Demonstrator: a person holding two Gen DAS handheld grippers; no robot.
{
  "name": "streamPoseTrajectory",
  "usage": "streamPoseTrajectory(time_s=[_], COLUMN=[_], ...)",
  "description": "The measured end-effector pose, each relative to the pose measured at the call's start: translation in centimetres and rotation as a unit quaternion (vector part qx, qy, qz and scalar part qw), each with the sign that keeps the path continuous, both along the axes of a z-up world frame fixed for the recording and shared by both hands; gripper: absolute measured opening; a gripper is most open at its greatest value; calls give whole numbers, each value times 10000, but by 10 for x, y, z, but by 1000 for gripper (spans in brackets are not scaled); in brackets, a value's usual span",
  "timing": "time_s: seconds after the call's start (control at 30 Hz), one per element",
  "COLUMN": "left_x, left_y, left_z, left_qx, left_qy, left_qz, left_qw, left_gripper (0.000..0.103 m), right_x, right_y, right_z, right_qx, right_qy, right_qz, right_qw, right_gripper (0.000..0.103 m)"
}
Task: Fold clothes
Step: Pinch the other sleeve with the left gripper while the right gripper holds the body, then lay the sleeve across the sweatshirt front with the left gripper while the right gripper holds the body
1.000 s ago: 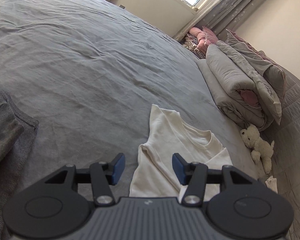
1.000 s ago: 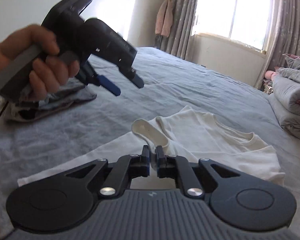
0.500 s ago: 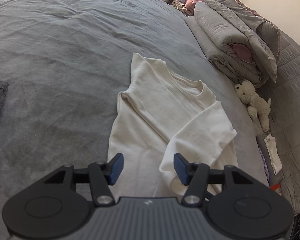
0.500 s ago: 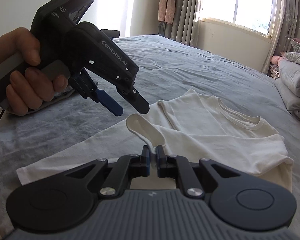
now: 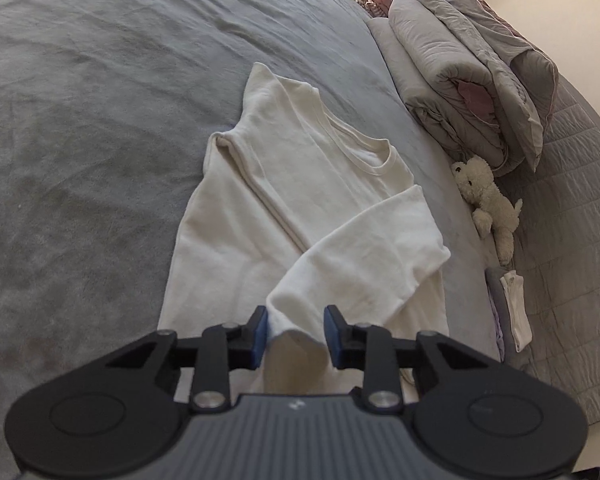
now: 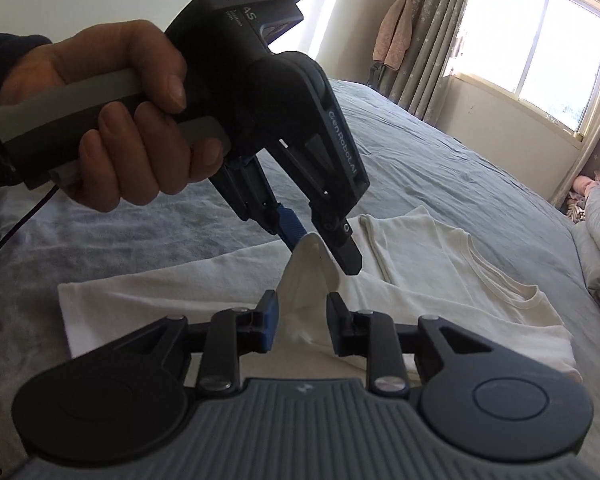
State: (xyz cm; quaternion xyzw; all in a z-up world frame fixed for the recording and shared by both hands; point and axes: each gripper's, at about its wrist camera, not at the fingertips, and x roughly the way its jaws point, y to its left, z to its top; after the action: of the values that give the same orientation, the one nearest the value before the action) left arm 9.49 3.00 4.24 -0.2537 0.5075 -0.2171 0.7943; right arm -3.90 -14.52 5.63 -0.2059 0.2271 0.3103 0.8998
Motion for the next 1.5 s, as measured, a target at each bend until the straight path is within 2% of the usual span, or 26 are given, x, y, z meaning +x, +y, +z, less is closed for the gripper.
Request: streamPoseTrajectory(time_s=[0.1, 0.17, 0.27, 0.43, 0.5, 0.53, 0.63, 0.73, 0.8, 0.97, 1.1, 1.27, 1.4, 1.5], left_x=[2, 3, 4, 5, 5, 5, 6, 6, 5, 4, 5, 3, 2, 3], left_y=[1, 2, 5, 4, 4, 4, 6, 6, 4, -1, 0, 0, 1, -3], left_z=[-1, -3, -5, -8, -9, -9, -9, -9, -9, -9, -9, -6, 0, -6], left_qx=[63, 81, 114, 235, 294, 332, 356, 395, 474, 602, 649, 726, 667, 874], left_qy=[9, 43, 89, 88, 73, 65, 42, 33, -2, -94, -108, -189, -323, -247], left_qz=[-32, -5, 41, 44, 52, 60, 83, 71, 36, -44, -26, 39, 29, -14], left_qw=[10000, 10000, 9999, 9997, 9995, 9994, 9993, 9992, 9989, 9981, 9978, 9972, 9972, 9959], left_gripper=[29, 29, 29, 29, 29, 29, 23, 15, 10, 9, 8, 7, 7, 7], right_x=[14, 24, 30, 27, 28, 27, 18, 10, 9, 13, 15, 11, 12, 11], right_y=[-21, -27, -19, 13, 17, 14, 10, 11, 12, 17, 14, 16, 20, 23], right_z=[11, 9, -1, -20, -24, -24, -13, -8, -11, -22, -19, -16, -20, -27], right_qx=[541, 719, 655, 262, 166, 251, 342, 167, 18, -174, -63, -62, -237, -489], right_qy=[336, 569, 710, 848, 974, 1003, 751, 522, 529, 733, 791, 582, 575, 599], right_qz=[-309, -534, -565, -311, -366, -403, -362, -248, -173, -196, -280, -328, -260, -131], right_qw=[9975, 9944, 9937, 9956, 9944, 9938, 9959, 9982, 9984, 9970, 9965, 9977, 9977, 9969], right_gripper=[31, 31, 32, 31, 23, 15, 15, 15, 15, 15, 13, 12, 11, 11])
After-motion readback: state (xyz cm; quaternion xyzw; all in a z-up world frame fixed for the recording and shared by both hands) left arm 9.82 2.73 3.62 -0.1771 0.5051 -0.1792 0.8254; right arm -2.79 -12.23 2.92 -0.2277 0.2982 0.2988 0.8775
